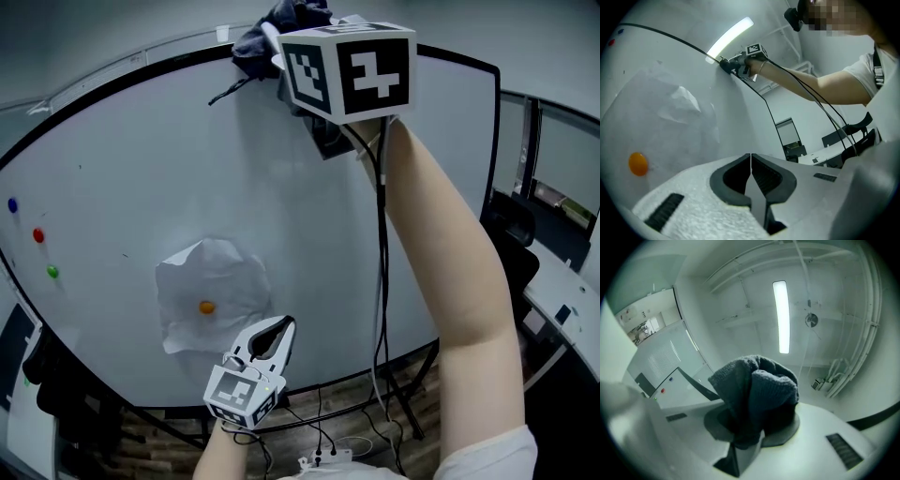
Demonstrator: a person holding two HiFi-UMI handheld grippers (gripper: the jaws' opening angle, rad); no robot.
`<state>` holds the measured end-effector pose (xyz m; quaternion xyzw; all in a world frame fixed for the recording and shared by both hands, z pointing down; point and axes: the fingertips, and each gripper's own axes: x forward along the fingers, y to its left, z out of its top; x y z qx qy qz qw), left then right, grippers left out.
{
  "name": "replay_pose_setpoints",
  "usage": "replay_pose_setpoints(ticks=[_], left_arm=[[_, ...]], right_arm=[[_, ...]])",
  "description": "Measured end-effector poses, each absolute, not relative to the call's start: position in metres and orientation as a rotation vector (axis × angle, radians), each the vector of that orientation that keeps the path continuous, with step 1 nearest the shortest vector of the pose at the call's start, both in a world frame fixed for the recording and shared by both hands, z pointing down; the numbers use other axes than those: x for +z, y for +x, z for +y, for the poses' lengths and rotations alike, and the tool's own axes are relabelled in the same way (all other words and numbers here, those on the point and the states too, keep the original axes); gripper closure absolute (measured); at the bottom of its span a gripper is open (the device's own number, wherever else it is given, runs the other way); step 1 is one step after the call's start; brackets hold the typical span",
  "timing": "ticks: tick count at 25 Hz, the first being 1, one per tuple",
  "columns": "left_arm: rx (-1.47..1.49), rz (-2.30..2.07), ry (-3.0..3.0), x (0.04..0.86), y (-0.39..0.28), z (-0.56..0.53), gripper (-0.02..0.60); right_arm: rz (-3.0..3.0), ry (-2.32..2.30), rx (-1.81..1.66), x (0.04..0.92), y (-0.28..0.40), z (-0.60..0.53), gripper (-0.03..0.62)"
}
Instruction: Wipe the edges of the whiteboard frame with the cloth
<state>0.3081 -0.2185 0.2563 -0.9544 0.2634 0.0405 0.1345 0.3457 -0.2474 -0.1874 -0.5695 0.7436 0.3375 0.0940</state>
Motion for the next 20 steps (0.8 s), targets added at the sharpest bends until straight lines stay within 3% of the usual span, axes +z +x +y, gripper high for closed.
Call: replay_pose_setpoints(ticks=[20], left_arm=[[0.19, 0.735, -2.815, 0.253, 0.474, -0.195, 0.558]], right_arm=[[2.174, -1.821, 0.973, -0.19, 0.519, -0.229, 0.517]])
